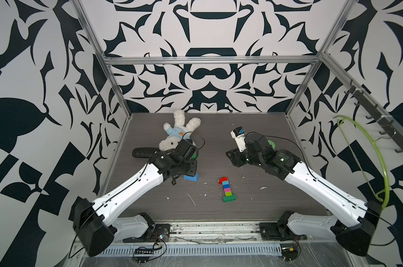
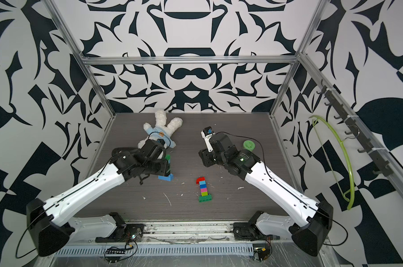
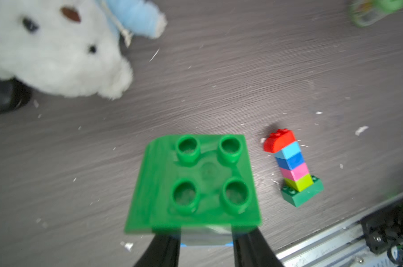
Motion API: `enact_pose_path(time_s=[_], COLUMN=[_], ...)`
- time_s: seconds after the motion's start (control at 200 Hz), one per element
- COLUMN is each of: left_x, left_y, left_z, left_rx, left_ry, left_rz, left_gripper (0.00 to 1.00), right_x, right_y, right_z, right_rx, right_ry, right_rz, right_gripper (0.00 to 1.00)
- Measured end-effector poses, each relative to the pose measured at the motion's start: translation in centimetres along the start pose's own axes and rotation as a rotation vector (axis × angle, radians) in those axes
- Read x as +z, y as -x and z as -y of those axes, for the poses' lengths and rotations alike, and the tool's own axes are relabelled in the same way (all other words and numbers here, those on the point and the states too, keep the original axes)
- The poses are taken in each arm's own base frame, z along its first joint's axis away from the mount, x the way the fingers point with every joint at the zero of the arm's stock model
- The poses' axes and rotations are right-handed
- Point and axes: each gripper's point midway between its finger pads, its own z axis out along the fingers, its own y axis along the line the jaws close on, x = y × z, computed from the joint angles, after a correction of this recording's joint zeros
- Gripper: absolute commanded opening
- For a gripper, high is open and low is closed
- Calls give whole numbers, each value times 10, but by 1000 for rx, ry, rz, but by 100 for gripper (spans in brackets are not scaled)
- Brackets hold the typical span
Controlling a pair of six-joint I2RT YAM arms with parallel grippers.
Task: Assemble the number 1 with lego
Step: Adjust the lego brick at the center of the board.
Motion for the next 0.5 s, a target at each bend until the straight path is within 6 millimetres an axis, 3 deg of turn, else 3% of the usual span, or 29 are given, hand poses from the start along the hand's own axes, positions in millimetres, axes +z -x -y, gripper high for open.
enact_pose_path(time_s=[0.21,0.505], left_x=[28,55], left_y=[-36,-68], left_z=[-27,-30], left_rx=[-104,-180], left_ry=[80,51], left_rz=[-376,-676], left_gripper=[0,0], right_x=[0,2], right_y=[-1,-7], right_z=[4,8], right_rx=[26,47], right_ry=[-21,-40], right_rz=[-1,-17], right_gripper=[53,53])
